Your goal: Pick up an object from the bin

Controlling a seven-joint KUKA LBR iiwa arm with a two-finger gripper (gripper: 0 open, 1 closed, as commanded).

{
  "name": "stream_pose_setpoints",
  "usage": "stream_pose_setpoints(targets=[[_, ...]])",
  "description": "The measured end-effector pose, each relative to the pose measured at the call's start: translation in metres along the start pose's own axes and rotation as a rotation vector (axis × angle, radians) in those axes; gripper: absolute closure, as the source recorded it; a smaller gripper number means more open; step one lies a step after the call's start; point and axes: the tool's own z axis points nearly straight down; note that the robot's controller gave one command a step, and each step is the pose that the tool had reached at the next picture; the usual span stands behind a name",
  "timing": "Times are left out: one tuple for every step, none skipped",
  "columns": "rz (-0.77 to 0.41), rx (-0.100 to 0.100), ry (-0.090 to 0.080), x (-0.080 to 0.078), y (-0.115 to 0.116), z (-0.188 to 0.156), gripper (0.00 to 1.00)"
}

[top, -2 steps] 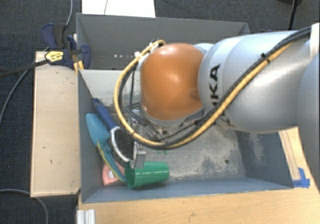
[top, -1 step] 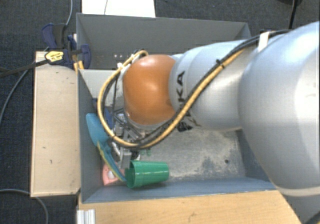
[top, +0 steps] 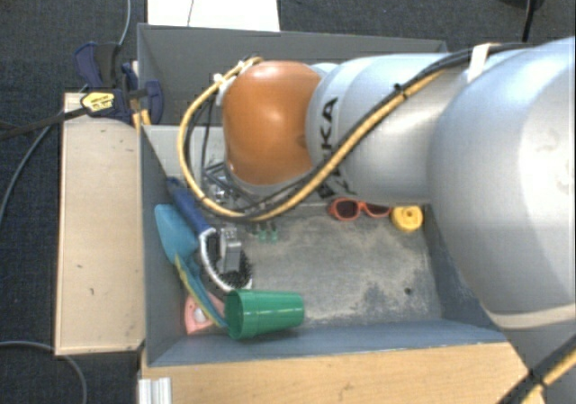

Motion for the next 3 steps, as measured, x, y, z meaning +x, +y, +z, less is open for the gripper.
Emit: stream_pose_setpoints(targets=[[0.236,-0.005,-0.011,0.019,-0.01,0.005,0.0],[0.38,-0.005,-0.004,0.016,-0.01,0.059,0.0],[0.551,-0.014,-0.018,0.048,-0.014,0.069,1.0]])
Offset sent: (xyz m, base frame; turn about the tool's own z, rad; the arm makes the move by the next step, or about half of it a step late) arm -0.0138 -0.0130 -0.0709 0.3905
